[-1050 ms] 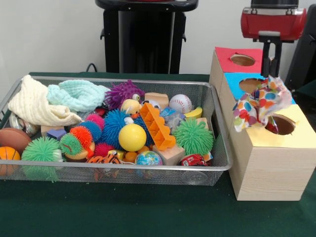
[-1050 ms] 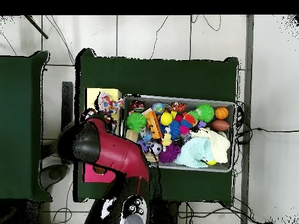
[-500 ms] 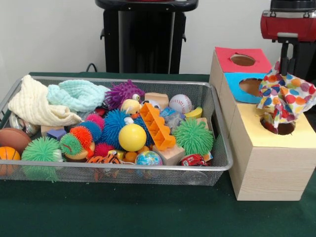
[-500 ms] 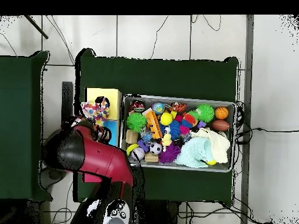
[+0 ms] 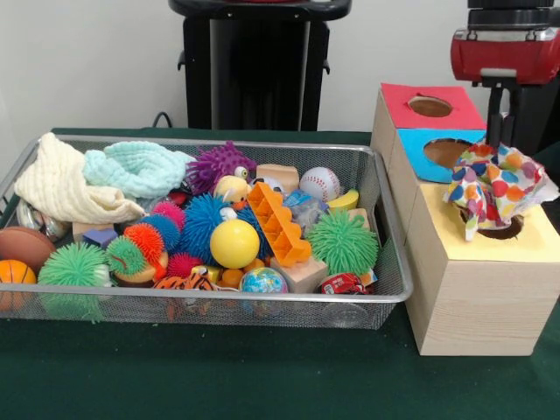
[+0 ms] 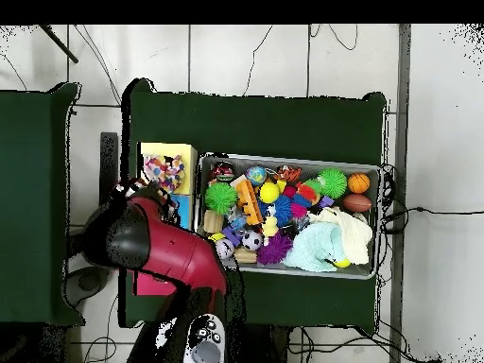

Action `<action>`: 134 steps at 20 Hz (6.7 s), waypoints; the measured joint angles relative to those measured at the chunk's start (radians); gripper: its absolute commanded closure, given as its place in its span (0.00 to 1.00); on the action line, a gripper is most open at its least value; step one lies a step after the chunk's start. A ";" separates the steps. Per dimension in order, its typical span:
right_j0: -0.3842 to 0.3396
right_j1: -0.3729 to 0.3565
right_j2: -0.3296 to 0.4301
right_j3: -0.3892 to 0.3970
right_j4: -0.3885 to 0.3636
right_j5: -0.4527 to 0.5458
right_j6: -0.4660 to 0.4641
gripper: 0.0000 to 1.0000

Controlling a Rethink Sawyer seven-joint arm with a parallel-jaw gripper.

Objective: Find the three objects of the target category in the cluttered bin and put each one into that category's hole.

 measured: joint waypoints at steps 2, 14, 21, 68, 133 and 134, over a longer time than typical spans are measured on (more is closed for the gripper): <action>-0.028 0.002 0.011 -0.002 0.000 -0.015 0.000 1.00; -0.028 0.021 0.011 -0.018 0.000 -0.017 0.000 1.00; 0.004 0.023 0.001 -0.018 0.000 -0.016 0.000 0.00; 0.141 -0.001 -0.260 -0.241 -0.033 0.397 0.000 0.00; 0.235 0.117 -0.284 -0.231 -0.034 0.281 0.074 1.00; 0.229 0.122 -0.284 -0.231 -0.034 0.277 0.074 1.00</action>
